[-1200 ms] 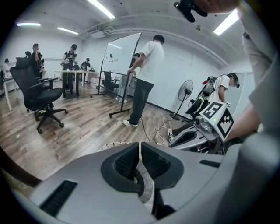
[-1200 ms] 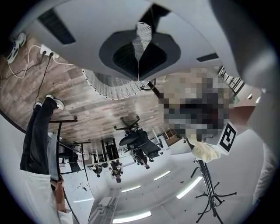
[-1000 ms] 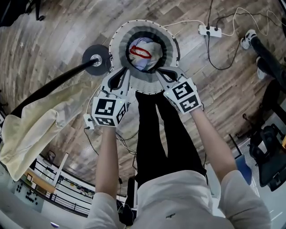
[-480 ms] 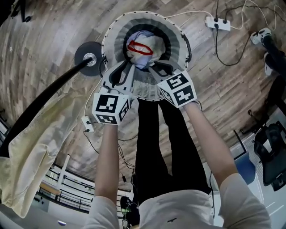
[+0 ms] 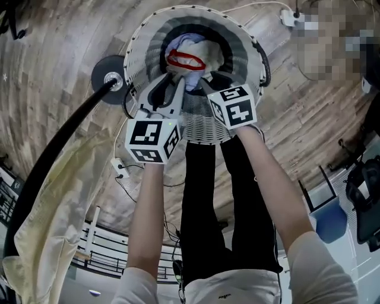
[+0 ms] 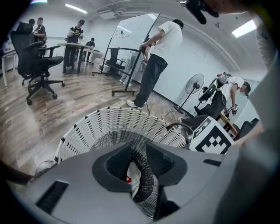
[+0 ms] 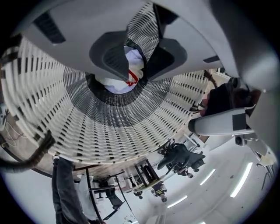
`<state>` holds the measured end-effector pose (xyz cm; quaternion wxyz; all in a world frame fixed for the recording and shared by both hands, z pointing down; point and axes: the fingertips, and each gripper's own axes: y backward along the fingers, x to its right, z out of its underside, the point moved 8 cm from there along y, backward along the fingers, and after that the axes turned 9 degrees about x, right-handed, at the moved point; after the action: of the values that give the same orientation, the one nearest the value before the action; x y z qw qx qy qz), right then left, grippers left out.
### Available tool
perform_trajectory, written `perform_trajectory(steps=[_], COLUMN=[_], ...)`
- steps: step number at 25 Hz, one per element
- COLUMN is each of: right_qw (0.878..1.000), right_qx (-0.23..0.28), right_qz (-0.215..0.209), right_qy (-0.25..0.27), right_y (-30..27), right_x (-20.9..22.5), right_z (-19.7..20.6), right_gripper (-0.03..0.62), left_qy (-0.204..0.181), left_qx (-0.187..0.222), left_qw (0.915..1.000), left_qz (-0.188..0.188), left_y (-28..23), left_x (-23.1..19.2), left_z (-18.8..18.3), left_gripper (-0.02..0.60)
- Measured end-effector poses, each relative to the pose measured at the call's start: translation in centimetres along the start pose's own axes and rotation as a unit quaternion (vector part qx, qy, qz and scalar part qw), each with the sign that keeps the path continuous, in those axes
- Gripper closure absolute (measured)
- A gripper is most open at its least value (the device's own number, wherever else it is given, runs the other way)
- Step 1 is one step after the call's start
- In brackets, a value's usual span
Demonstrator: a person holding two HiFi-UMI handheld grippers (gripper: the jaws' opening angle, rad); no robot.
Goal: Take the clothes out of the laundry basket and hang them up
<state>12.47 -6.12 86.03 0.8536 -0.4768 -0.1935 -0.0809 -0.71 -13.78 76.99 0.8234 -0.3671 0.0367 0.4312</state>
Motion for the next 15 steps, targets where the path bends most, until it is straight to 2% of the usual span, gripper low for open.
perform_trajectory(steps=[5, 11, 15], right_qw=[0.999, 0.994, 0.989], right_qx=[-0.007, -0.011, -0.014], right_qz=[0.036, 0.064, 0.078], right_qy=[-0.037, -0.091, -0.124], right_y=[-2.9, -6.2, -8.4], right_x=[1.7, 3.7, 4.9], right_z=[2.0, 4.4, 5.9], right_gripper=[0.451, 0.447, 0.444], left_qy=[0.042, 0.054, 0.077], left_qx=[-0.009, -0.038, -0.051], left_qw=[0.9988, 0.9971, 0.9943], left_qz=[-0.025, -0.037, -0.054], left_y=[-2.9, -5.8, -8.1], left_x=[-1.6, -3.4, -4.9], left_z=[2.3, 5.1, 7.1], left_gripper=[0.476, 0.472, 0.465])
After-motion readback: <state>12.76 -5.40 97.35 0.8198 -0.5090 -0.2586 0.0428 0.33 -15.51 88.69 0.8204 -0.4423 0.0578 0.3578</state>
